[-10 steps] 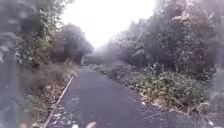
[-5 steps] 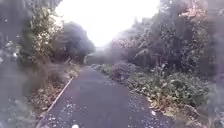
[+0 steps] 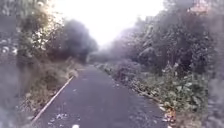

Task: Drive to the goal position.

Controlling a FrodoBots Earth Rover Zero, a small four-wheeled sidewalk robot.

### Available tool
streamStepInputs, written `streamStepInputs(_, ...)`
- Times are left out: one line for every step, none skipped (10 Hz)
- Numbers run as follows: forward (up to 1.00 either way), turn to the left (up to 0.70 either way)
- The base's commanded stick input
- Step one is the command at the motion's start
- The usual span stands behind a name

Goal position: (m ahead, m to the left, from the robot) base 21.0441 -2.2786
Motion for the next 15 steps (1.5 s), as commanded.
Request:
streamStepInputs(0.70,0.14)
streamStepInputs(0.70,0.14)
streamStepInputs(0.70,0.14)
streamStepInputs(0.70,0.14)
streamStepInputs(0.70,0.14)
streamStepInputs(0.70,0.14)
streamStepInputs(0.70,0.14)
streamStepInputs(0.70,0.14)
streamStepInputs(0.70,0.14)
streamStepInputs(0.70,0.14)
streamStepInputs(0.70,0.14)
streamStepInputs(0.70,0.14)
streamStepInputs(0.70,0.14)
streamStepInputs(0.70,0.03)
streamStepInputs(0.70,0.01)
